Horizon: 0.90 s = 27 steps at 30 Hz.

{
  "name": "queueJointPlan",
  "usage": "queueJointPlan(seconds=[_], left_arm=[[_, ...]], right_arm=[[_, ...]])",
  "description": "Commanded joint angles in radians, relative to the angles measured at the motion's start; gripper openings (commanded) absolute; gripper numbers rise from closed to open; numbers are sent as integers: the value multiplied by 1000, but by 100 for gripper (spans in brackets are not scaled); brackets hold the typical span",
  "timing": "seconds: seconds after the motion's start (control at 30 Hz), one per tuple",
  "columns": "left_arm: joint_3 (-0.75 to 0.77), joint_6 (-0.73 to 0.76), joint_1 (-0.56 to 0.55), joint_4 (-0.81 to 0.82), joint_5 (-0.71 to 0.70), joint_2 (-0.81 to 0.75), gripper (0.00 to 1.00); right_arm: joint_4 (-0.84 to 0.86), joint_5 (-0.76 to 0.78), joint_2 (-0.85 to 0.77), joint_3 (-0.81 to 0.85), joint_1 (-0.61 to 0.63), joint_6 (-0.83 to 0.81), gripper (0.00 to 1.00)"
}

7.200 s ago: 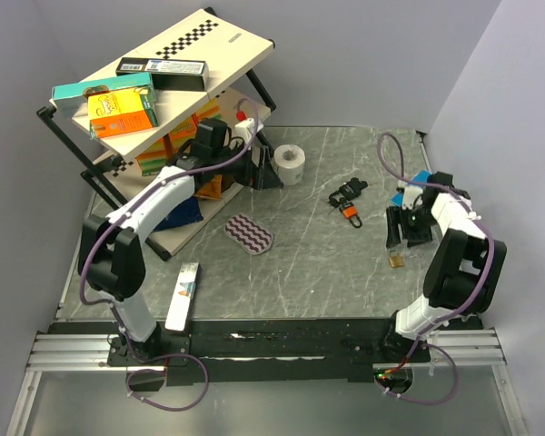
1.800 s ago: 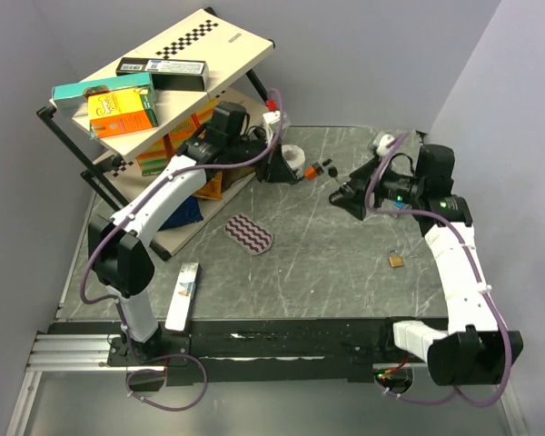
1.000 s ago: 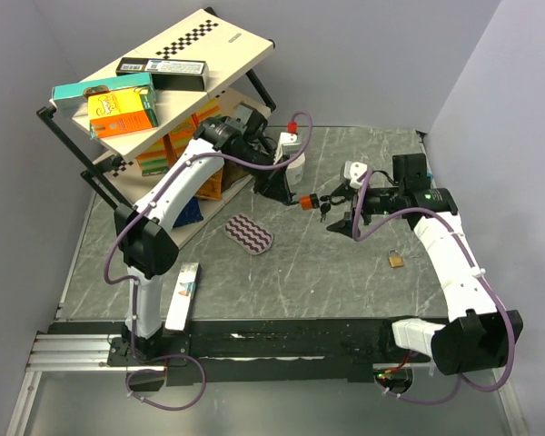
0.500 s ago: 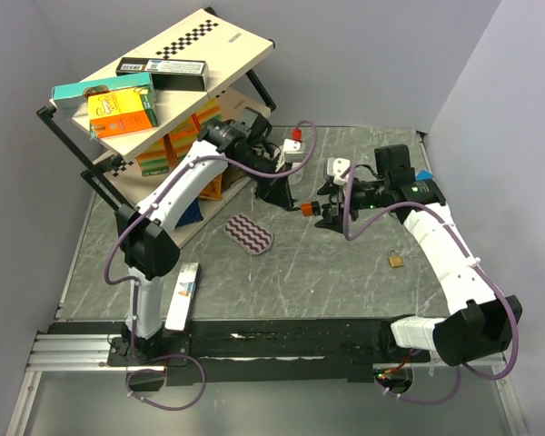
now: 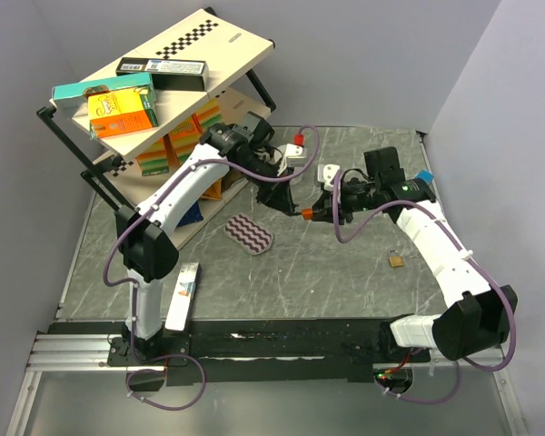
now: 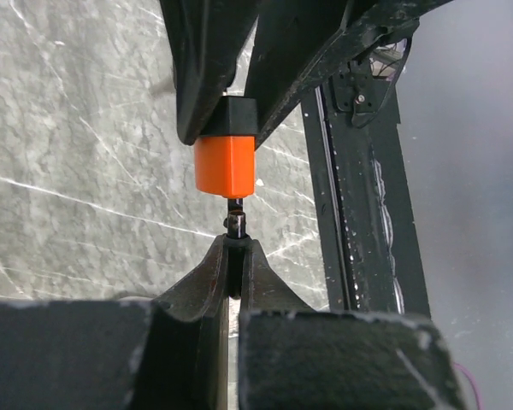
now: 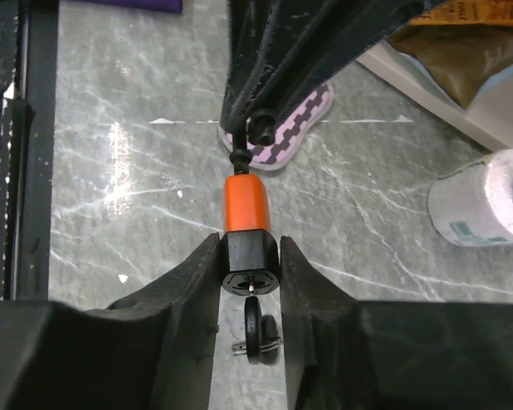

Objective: Lock with the key
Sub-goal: Lock the lock.

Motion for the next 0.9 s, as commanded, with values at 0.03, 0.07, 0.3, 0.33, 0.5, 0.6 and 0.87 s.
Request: queueJointPlan(seconds=[0.03,0.07,0.3,0.33,0.5,0.6,0.87], left_arm=[[-47,-59,-24,79,83,-96,1],[-77,-94,-24,97,87,-102,1],[-134,-221,-12,214,63,-131,77],[-149,-247,-3,292,55,-143,93],[-560,-579,89,903,-62,-439,96],[-803,-440,60,1131,-227,-625,96],[-1167,27,-177,1495,-622,-795,99]], right_arm=[[14,-31,-22,-25,7,-70,19],[14,-32,-27,-26,5,-80,14],[25,-78,-25,-19,-2,-44,0],[22,-107,-21,-9,-16,-3,0],[-26,-218,30,75,-88,155,0],[-64,-305,55,106,-117,243,0],[-274,-479,130,184,-146,278,0]])
